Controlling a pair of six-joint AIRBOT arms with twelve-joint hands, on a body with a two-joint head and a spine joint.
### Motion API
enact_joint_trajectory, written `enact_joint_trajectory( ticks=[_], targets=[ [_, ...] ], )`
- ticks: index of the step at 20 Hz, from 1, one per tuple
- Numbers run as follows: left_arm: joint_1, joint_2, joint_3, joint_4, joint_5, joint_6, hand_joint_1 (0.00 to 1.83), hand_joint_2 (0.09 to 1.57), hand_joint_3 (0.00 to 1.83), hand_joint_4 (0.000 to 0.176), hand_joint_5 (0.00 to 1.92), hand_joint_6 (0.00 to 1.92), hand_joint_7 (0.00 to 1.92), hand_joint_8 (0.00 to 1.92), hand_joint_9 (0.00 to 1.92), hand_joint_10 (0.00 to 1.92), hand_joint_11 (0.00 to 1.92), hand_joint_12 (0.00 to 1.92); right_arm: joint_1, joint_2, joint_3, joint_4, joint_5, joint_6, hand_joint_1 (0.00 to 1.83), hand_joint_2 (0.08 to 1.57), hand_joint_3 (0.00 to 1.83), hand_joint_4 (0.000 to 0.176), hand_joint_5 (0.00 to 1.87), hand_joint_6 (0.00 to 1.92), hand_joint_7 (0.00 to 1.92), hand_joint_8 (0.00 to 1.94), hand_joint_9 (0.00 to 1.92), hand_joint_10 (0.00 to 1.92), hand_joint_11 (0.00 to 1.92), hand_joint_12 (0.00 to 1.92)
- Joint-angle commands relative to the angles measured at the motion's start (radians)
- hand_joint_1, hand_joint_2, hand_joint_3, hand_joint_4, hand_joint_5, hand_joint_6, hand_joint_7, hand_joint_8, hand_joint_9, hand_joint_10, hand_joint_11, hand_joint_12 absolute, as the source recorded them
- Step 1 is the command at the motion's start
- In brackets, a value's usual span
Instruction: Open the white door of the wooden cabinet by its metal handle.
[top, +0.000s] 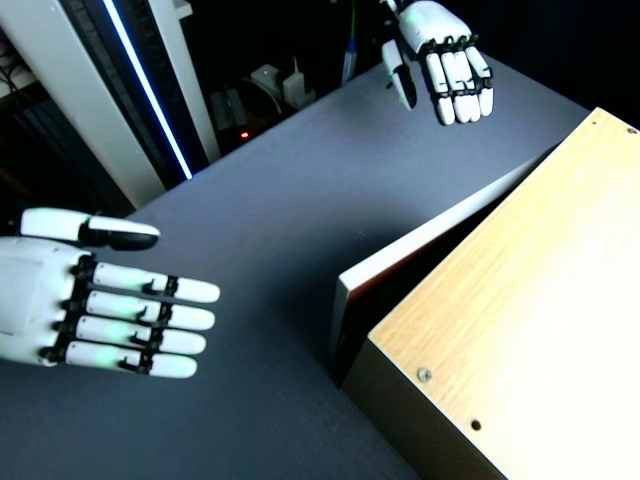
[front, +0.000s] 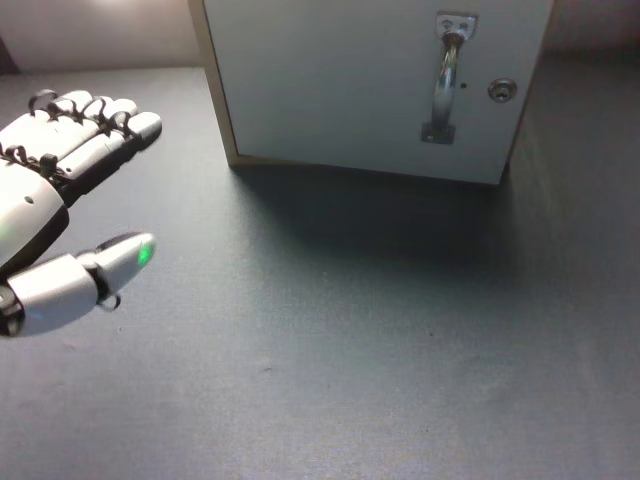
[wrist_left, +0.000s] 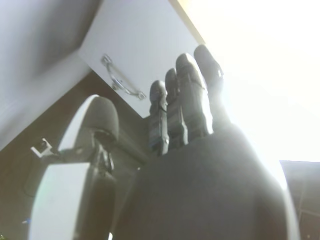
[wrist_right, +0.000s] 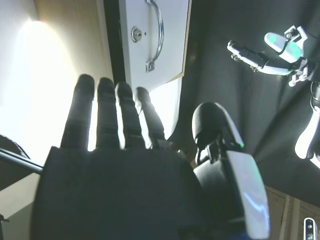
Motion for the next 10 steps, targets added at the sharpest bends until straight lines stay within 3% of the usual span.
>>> enact_joint_trajectory(
  ticks=[1,5,10],
  targets=[
    [-0.008,0.001,0.005,0.003,-0.128,-0.001,0.0,1.41,0.01,0.0,0.06,0.0,0.0,0.0,0.0,0.0,0.01,0.07,0.017,0.001,0.006,0.021,0.118,0.002,0.18,1.33,0.0,0.0,0.09,0.0,0.05,0.0,0.01,0.0,0.05,0.11],
    [-0.009,0.001,0.005,0.006,-0.124,-0.001,0.0,1.43,0.01,0.0,0.07,0.0,0.01,0.0,0.0,0.0,0.01,0.07,0.067,-0.014,0.028,-0.003,0.075,0.002,0.17,1.34,0.0,0.0,0.08,0.0,0.03,0.0,0.0,0.0,0.05,0.08],
    [-0.009,0.001,0.007,0.008,-0.124,-0.004,0.0,1.43,0.0,0.0,0.08,0.0,0.03,0.01,0.01,0.0,0.01,0.07,0.182,-0.061,0.1,-0.043,-0.045,0.002,0.0,1.39,0.01,0.0,0.0,0.0,0.0,0.0,0.0,0.0,0.0,0.0]
  ],
)
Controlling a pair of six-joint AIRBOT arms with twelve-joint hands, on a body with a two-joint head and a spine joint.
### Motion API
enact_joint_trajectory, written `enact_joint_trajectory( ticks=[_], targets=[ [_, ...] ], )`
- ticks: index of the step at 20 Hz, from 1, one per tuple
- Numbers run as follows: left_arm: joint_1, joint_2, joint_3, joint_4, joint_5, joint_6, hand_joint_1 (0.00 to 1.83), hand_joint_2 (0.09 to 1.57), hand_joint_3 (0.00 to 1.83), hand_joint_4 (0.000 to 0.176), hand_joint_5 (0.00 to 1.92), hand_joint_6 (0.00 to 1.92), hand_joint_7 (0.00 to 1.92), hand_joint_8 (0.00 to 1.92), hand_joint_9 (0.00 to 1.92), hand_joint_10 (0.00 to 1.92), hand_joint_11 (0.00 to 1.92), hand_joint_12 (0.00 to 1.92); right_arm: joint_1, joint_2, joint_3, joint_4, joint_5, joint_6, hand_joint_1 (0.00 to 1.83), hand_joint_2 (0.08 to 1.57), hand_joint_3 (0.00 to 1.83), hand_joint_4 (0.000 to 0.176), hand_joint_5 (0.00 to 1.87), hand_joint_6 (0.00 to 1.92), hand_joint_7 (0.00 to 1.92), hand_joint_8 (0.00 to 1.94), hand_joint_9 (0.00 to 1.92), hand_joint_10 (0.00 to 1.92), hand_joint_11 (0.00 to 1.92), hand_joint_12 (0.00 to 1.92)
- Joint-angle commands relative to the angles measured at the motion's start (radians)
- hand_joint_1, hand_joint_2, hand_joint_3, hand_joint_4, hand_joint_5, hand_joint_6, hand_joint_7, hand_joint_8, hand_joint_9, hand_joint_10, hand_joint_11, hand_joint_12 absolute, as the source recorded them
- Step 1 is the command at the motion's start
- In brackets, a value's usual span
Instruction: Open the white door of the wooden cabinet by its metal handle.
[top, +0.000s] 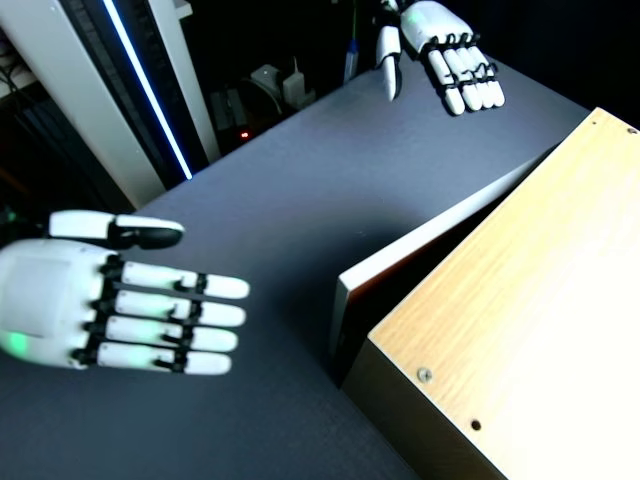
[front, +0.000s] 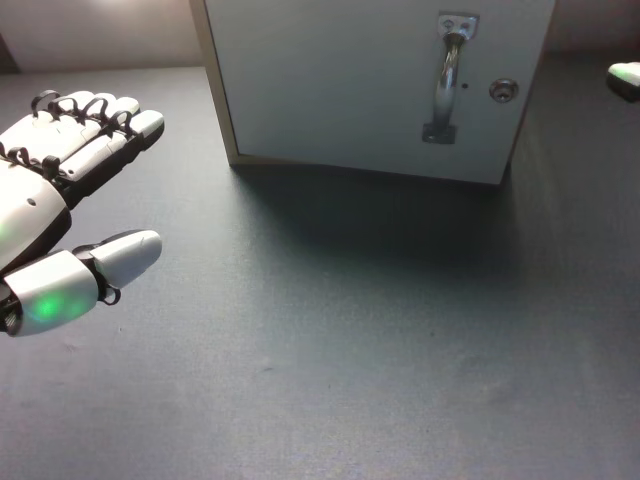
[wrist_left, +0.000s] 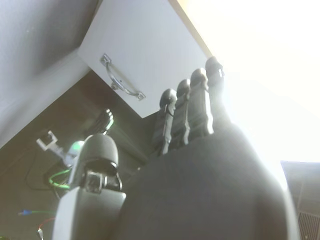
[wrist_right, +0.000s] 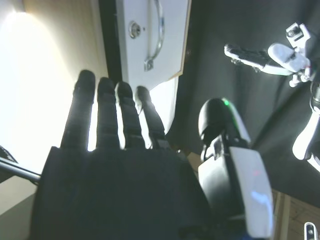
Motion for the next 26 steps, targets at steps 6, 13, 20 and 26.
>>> enact_joint_trajectory(
  ticks=[6,13,20,26],
  targets=[
    [-0.009,0.0,0.007,0.002,-0.126,-0.003,0.0,1.43,0.0,0.0,0.07,0.0,0.02,0.0,0.01,0.0,0.02,0.08,0.121,-0.048,0.082,-0.021,-0.029,0.002,0.0,1.37,0.0,0.0,0.0,0.0,0.0,0.0,0.0,0.0,0.0,0.0],
    [-0.01,-0.009,0.013,0.009,-0.121,-0.003,0.0,1.44,0.0,0.0,0.07,0.0,0.02,0.0,0.01,0.0,0.01,0.08,0.191,-0.09,0.144,-0.052,-0.119,0.002,0.0,1.33,0.0,0.0,0.0,0.0,0.0,0.0,0.0,0.0,0.0,0.0],
    [-0.01,-0.016,0.02,0.011,-0.111,-0.013,0.0,1.46,0.0,0.0,0.07,0.0,0.04,0.0,0.02,0.0,0.02,0.08,0.232,-0.124,0.183,-0.069,-0.165,0.002,0.0,1.3,0.0,0.0,0.0,0.0,0.0,0.0,0.0,0.0,0.0,0.0],
    [-0.01,-0.023,0.03,0.014,-0.106,-0.035,0.01,1.47,0.0,0.0,0.08,0.0,0.05,0.0,0.04,0.0,0.03,0.09,0.268,-0.15,0.211,-0.089,-0.203,0.002,0.0,1.24,0.0,0.0,0.0,0.0,0.0,0.0,0.0,0.0,0.0,0.0]
  ],
)
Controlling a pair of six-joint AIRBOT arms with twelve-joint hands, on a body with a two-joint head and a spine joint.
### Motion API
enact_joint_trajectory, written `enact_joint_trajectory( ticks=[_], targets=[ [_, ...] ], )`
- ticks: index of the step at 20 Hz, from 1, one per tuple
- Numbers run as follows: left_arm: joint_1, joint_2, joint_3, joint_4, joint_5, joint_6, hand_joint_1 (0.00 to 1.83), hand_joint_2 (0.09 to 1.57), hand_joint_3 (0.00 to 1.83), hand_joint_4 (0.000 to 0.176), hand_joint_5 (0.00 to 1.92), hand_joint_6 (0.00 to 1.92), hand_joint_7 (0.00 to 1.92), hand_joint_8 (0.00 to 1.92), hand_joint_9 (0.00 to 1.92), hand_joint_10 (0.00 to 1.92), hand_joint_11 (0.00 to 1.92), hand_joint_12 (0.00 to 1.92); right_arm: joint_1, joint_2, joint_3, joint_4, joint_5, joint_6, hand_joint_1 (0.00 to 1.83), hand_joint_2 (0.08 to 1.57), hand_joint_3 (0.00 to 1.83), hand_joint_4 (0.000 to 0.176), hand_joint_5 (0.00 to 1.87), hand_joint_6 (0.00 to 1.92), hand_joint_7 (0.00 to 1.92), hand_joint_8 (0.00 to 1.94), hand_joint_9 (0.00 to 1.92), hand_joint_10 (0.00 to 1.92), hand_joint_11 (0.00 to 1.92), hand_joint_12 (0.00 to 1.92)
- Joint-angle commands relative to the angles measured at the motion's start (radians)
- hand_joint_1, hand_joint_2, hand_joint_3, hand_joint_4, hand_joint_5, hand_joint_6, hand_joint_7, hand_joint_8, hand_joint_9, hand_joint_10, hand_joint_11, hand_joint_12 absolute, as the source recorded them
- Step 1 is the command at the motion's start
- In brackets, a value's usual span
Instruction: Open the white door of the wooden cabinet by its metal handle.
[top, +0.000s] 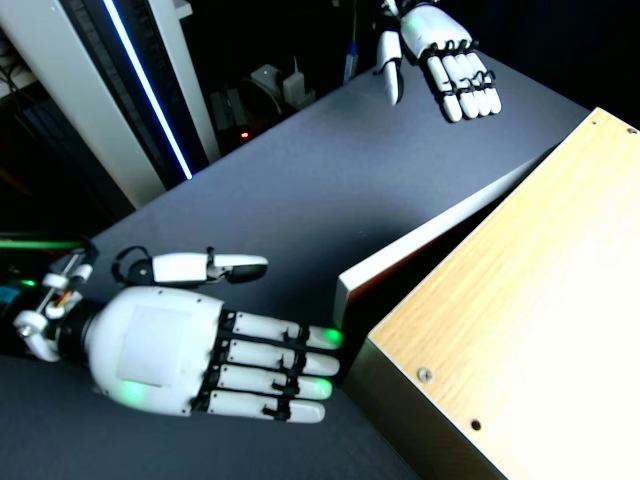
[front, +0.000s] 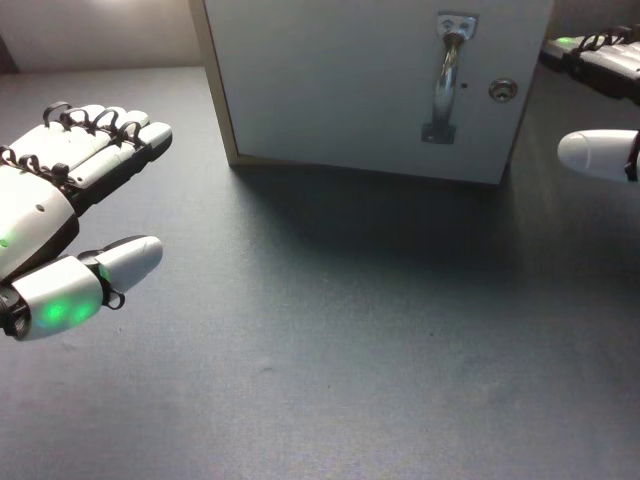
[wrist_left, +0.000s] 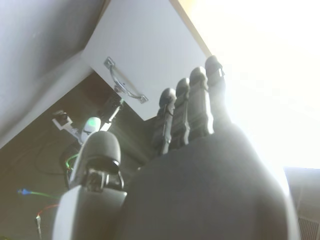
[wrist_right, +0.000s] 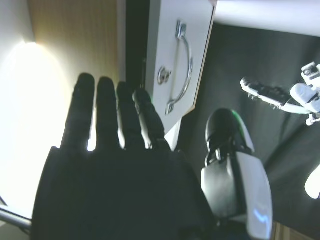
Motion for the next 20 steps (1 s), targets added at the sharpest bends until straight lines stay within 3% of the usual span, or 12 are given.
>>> enact_joint_trajectory(
  ticks=[1,8,16,20],
  targets=[
    [-0.011,-0.002,0.006,-0.002,-0.125,-0.005,0.0,1.46,0.0,0.0,0.07,0.0,0.04,0.0,0.03,0.0,0.03,0.09,0.018,0.002,0.008,0.018,0.1,0.003,0.0,1.23,0.0,0.0,0.0,0.0,0.0,0.0,0.0,0.0,0.0,0.0],
    [-0.011,-0.003,0.005,0.0,-0.129,-0.009,0.01,1.46,0.0,0.0,0.08,0.0,0.06,0.0,0.05,0.0,0.04,0.1,0.049,-0.004,0.008,-0.022,0.072,0.003,0.0,1.23,0.0,0.0,0.0,0.0,0.0,0.0,0.0,0.0,0.0,0.0],
    [0.0,0.0,-0.001,-0.002,-0.143,-0.019,0.0,1.44,0.0,0.0,0.1,0.01,0.08,0.01,0.06,0.01,0.06,0.11,0.041,0.054,-0.074,-0.024,0.159,0.003,0.0,1.32,0.03,0.0,0.0,0.0,0.0,0.0,0.0,0.0,0.0,0.0],
    [0.009,0.002,-0.005,-0.007,-0.152,-0.023,0.01,1.45,0.0,0.0,0.08,0.0,0.07,0.0,0.05,0.0,0.03,0.1,0.021,0.075,-0.112,-0.026,0.201,0.003,0.0,1.25,0.0,0.0,0.0,0.0,0.0,0.0,0.0,0.0,0.0,0.0]
  ],
)
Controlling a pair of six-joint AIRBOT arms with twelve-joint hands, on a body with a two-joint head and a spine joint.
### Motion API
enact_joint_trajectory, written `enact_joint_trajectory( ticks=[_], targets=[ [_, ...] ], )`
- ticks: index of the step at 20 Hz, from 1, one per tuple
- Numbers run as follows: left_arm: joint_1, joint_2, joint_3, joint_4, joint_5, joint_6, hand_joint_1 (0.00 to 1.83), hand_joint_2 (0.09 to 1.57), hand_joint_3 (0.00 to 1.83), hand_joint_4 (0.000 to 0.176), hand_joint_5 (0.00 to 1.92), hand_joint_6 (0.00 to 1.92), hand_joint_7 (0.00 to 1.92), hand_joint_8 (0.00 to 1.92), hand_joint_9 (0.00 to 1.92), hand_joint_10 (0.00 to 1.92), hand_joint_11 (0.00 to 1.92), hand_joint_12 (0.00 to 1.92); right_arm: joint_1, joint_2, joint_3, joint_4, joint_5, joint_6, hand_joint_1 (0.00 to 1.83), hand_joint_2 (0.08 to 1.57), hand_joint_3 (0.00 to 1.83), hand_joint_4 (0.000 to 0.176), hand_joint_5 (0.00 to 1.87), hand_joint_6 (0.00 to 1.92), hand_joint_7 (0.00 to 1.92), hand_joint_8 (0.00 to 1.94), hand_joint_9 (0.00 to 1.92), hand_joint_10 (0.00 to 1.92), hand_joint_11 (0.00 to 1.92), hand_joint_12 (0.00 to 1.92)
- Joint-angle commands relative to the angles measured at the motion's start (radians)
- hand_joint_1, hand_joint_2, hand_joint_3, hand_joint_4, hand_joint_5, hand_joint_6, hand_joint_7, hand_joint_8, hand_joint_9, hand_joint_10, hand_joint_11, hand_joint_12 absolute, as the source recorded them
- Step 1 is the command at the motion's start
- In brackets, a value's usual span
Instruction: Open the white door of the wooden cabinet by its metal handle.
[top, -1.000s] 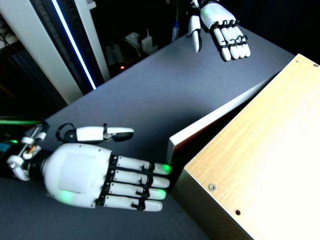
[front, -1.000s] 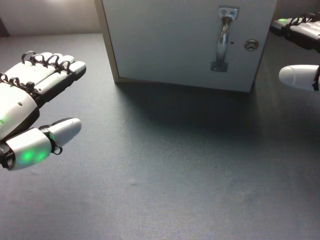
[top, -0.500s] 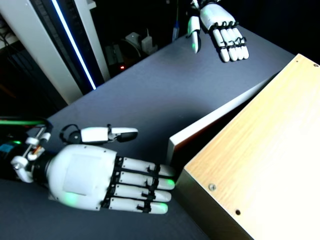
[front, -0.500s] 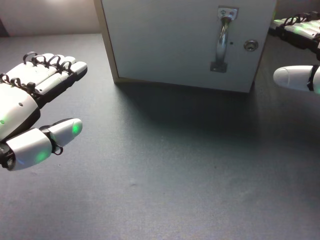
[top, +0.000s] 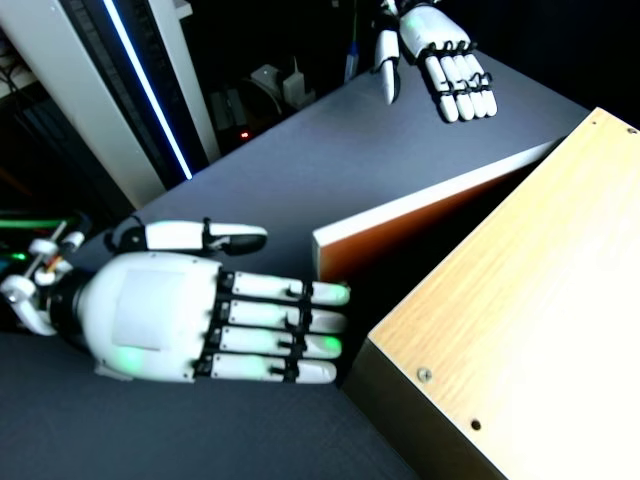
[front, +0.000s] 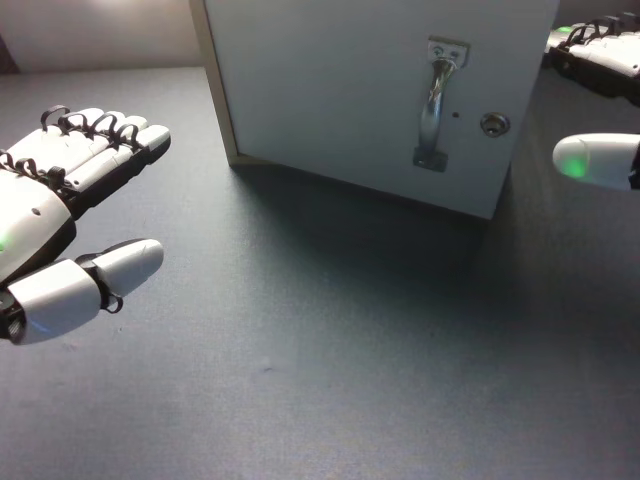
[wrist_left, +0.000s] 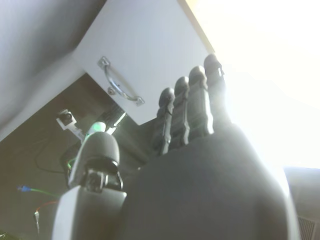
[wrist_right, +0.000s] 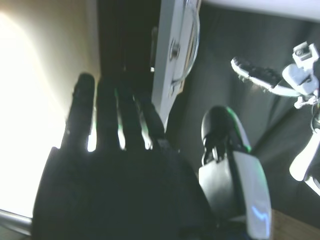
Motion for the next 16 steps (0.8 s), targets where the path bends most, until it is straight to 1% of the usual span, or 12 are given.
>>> enact_joint_trajectory(
  ticks=[1,3,5,8,11,12,14,16],
  targets=[
    [-0.005,0.003,-0.001,-0.005,-0.133,-0.003,0.01,1.45,0.0,0.0,0.08,0.0,0.07,0.0,0.05,0.0,0.04,0.1,0.006,0.014,-0.012,0.022,0.147,0.003,0.0,1.25,0.0,0.0,0.0,0.0,0.0,0.0,0.0,0.0,0.0,0.0],
    [-0.004,0.002,-0.001,-0.006,-0.134,-0.004,0.02,1.45,0.0,0.0,0.08,0.0,0.07,0.0,0.06,0.01,0.05,0.11,0.002,0.018,-0.036,0.002,0.168,0.003,0.0,1.28,0.0,0.0,0.0,0.0,0.0,0.0,0.0,0.0,0.0,0.0],
    [-0.001,0.003,-0.002,-0.007,-0.136,-0.004,0.06,1.46,0.0,0.0,0.09,0.0,0.07,0.0,0.06,0.0,0.04,0.11,0.002,0.018,-0.056,-0.023,0.186,0.005,0.0,1.3,0.01,0.0,0.0,0.0,0.0,0.0,0.0,0.0,0.0,0.0],
    [0.0,0.005,-0.002,-0.008,-0.137,-0.005,0.03,1.45,0.0,0.0,0.1,0.0,0.07,0.0,0.06,0.0,0.05,0.11,0.002,0.018,-0.079,-0.074,0.215,0.035,0.0,1.23,0.0,0.0,0.0,0.0,0.0,0.0,0.0,0.0,0.0,0.0],
    [0.0,0.008,-0.002,-0.012,-0.135,-0.005,0.07,1.45,0.0,0.0,0.1,0.0,0.07,0.0,0.06,0.0,0.05,0.12,0.002,0.018,-0.09,-0.118,0.238,0.069,0.0,1.21,0.0,0.0,0.0,0.0,0.0,0.0,0.0,0.0,0.0,0.0],
    [0.0,0.01,-0.001,-0.014,-0.134,-0.005,0.05,1.45,0.0,0.0,0.09,0.0,0.06,0.0,0.05,0.0,0.04,0.12,0.002,0.017,-0.097,-0.134,0.243,0.074,0.0,1.24,0.0,0.0,0.0,0.0,0.0,0.0,0.0,0.0,0.0,0.0],
    [0.001,0.012,0.001,-0.019,-0.132,-0.005,0.09,1.45,0.0,0.0,0.1,0.0,0.06,0.0,0.05,0.0,0.04,0.13,0.002,0.016,-0.105,-0.162,0.244,0.078,0.0,1.3,0.02,0.0,0.0,0.0,0.0,0.0,0.0,0.0,0.0,0.0],
    [0.004,0.014,0.001,-0.024,-0.132,-0.005,0.13,1.46,0.0,0.0,0.08,0.0,0.05,0.0,0.04,0.0,0.03,0.13,0.002,0.005,-0.105,-0.195,0.244,0.095,0.0,1.31,0.02,0.0,0.0,0.0,0.0,0.0,0.0,0.0,0.0,0.0]
  ],
)
